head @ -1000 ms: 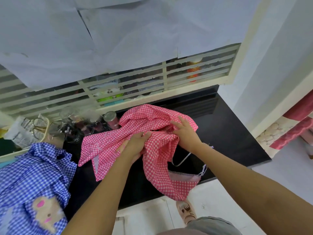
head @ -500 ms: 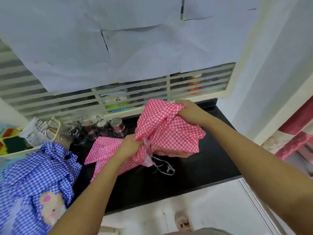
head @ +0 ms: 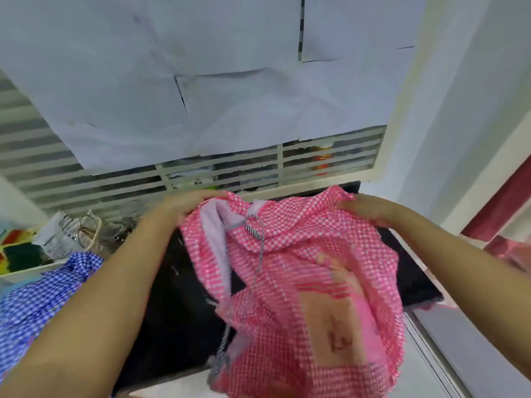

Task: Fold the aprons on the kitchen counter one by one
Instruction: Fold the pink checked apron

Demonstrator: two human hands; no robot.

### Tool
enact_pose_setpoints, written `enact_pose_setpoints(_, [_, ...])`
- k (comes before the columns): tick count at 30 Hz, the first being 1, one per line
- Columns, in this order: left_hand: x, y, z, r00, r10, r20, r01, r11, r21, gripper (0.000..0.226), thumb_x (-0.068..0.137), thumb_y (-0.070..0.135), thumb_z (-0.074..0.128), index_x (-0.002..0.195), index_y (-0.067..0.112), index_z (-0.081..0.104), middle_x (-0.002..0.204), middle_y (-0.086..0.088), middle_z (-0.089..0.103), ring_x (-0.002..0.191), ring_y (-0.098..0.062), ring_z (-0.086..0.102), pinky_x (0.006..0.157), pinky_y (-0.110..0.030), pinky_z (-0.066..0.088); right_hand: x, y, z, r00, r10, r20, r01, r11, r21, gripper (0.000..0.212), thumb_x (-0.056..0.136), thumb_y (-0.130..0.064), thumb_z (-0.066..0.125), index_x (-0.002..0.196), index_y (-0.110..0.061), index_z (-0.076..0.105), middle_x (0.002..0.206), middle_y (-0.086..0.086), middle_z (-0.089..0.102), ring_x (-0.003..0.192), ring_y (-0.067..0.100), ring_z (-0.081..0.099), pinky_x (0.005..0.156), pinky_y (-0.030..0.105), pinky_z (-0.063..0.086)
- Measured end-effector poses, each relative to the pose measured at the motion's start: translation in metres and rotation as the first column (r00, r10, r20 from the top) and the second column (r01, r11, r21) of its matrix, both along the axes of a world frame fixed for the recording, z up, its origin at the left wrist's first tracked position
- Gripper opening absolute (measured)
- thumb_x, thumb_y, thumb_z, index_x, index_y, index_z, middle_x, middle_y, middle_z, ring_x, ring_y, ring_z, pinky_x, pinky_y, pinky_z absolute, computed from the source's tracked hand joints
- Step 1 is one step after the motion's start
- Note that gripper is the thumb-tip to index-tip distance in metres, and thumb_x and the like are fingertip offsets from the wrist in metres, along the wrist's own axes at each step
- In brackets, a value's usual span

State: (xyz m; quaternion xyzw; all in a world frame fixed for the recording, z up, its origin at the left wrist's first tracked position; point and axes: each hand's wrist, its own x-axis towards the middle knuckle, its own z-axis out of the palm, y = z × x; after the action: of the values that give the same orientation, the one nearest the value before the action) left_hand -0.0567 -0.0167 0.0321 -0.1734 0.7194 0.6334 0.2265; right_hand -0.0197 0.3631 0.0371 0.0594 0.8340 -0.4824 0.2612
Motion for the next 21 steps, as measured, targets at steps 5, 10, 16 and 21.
enact_pose_setpoints(5, [0.013, 0.029, -0.009, 0.957, 0.239, 0.166, -0.273, 0.934, 0.23, 0.023, 0.094, 0.021, 0.054, 0.094, 0.002, 0.068, 0.087, -0.014, 0.07, 0.078, -0.028, 0.067, 0.066, -0.04, 0.056, -0.027, 0.033, -0.033, 0.887, -0.448, -0.108, 0.449, 0.893, -0.017, 0.046, 0.101, -0.033, 0.041, 0.125, 0.006, 0.049, 0.116, 0.023, 0.058, 0.102, 0.037, 0.058, 0.093, 0.044, 0.047])
enact_pose_setpoints(10, [0.009, 0.043, -0.027, 0.931, 0.321, 0.171, -0.356, 0.902, 0.244, 0.021, 0.097, 0.004, 0.047, 0.109, -0.008, 0.06, 0.08, -0.018, 0.071, 0.085, -0.029, 0.063, 0.069, -0.037, 0.058, -0.048, 0.045, -0.059, 0.893, -0.447, -0.054, 0.446, 0.894, -0.033, 0.043, 0.099, -0.027, 0.046, 0.13, 0.005, 0.048, 0.117, 0.02, 0.059, 0.093, 0.033, 0.059, 0.083, 0.039, 0.046])
enact_pose_setpoints(16, [-0.015, 0.055, -0.027, 0.96, 0.235, 0.15, -0.264, 0.939, 0.219, 0.016, 0.095, 0.008, 0.051, 0.094, -0.001, 0.064, 0.079, -0.015, 0.073, 0.065, -0.023, 0.072, 0.063, -0.032, 0.059, -0.075, 0.041, -0.088, 0.997, -0.047, -0.063, 0.066, 0.938, 0.34, 0.05, 0.083, -0.011, 0.069, 0.128, 0.004, 0.051, 0.126, 0.024, 0.057, 0.11, 0.036, 0.058, 0.095, 0.043, 0.045])
enact_pose_setpoints(21, [-0.031, 0.058, -0.02, 0.979, 0.144, 0.143, -0.169, 0.97, 0.176, 0.015, 0.092, 0.012, 0.057, 0.097, 0.001, 0.066, 0.082, -0.013, 0.073, 0.08, -0.026, 0.069, 0.079, -0.037, 0.052, -0.084, 0.011, -0.106, 0.896, 0.403, -0.186, -0.249, 0.803, 0.541, 0.117, 0.061, -0.048, 0.085, 0.152, -0.025, 0.015, 0.157, 0.007, 0.022, 0.144, 0.032, 0.017, 0.115, 0.057, 0.012])
